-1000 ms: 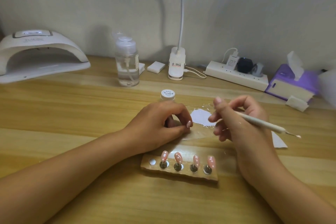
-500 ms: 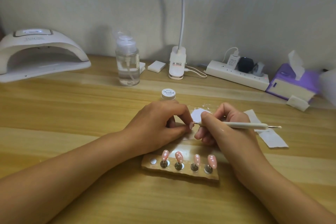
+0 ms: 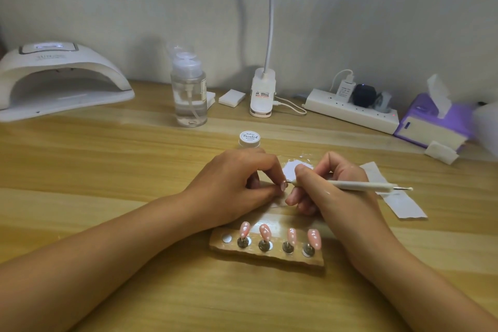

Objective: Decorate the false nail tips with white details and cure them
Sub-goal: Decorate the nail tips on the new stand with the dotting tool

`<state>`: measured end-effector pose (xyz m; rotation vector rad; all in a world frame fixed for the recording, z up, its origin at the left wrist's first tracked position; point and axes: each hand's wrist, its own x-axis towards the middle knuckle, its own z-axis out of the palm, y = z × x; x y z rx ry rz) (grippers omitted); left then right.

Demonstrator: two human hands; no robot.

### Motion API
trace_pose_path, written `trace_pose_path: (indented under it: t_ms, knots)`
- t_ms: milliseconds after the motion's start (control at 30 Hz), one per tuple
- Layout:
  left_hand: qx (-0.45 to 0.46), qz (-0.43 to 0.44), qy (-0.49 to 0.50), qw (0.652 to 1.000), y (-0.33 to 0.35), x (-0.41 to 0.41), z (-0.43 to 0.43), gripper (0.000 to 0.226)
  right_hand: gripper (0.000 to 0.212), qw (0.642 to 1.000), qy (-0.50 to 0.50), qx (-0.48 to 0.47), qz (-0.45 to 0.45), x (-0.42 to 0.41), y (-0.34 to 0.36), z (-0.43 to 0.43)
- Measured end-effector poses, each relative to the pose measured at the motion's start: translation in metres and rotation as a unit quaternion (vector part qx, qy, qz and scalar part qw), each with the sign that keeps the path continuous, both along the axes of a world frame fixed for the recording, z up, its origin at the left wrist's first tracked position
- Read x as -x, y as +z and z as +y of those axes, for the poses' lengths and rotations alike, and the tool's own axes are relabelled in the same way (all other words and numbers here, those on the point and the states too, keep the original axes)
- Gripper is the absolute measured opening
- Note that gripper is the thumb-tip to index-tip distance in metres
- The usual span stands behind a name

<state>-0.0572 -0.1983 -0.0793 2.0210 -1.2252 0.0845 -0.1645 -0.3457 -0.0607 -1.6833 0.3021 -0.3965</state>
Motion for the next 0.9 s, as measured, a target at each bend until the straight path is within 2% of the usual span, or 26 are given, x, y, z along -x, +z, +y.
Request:
trace_pose_path:
  t_ms: [700,900]
  knots:
    - [0.003,0.014,0.002,1.0,-0.0003,-0.0003,-0.0002,0.017,0.026,1.0,0.0,0.012,-0.01,-0.0011,-0.0037,-0.0021]
    - [0.005,0.025,-0.001,1.0,0.0001,-0.0003,-0.0007,0.016,0.029,0.998,-0.039,-0.029,-0.05,-0.0013,-0.0031,-0.0023]
